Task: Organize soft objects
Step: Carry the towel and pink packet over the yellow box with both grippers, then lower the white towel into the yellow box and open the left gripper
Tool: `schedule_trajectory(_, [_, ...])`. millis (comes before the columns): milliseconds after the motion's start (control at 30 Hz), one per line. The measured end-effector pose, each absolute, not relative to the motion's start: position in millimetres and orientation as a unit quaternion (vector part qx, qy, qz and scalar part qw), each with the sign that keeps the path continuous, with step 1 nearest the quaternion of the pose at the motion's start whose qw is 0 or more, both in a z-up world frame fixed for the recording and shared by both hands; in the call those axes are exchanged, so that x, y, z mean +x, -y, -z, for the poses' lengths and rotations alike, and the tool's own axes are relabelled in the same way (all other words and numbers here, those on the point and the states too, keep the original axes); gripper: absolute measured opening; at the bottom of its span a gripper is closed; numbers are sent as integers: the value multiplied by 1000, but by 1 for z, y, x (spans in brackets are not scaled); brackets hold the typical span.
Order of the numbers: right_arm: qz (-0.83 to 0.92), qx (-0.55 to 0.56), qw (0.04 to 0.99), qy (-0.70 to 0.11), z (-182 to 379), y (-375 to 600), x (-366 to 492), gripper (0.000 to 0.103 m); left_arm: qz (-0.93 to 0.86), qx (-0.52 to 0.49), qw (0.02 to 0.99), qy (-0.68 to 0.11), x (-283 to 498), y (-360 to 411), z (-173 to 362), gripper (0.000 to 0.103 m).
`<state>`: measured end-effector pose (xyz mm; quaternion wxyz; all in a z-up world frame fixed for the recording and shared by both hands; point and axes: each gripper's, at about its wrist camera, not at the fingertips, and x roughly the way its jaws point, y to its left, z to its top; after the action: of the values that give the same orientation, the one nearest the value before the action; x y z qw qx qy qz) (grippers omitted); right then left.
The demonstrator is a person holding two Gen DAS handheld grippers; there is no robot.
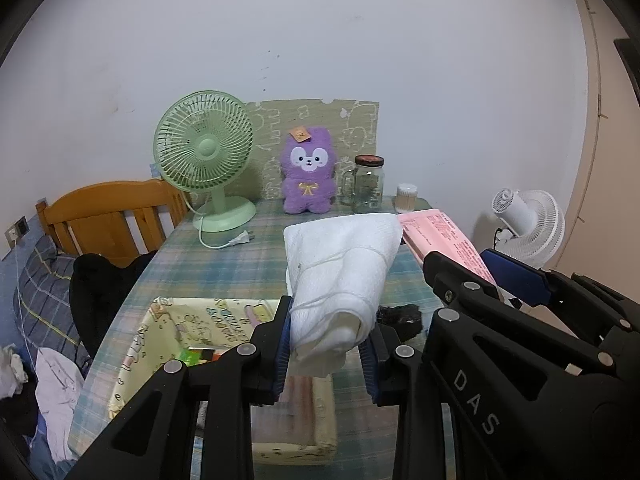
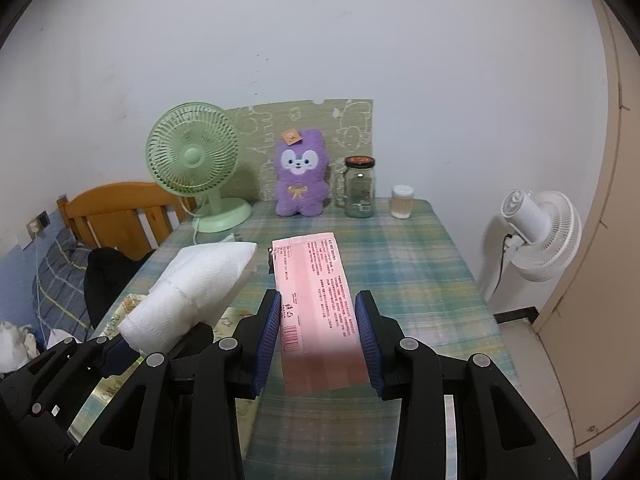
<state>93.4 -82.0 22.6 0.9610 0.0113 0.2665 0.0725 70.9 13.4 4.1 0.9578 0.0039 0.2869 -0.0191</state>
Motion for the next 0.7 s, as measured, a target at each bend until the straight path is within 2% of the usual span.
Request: schedule_trajectory(700, [-113, -1, 959, -262, -22, 16, 107, 42, -4, -5, 961, -276, 78, -74, -2, 31])
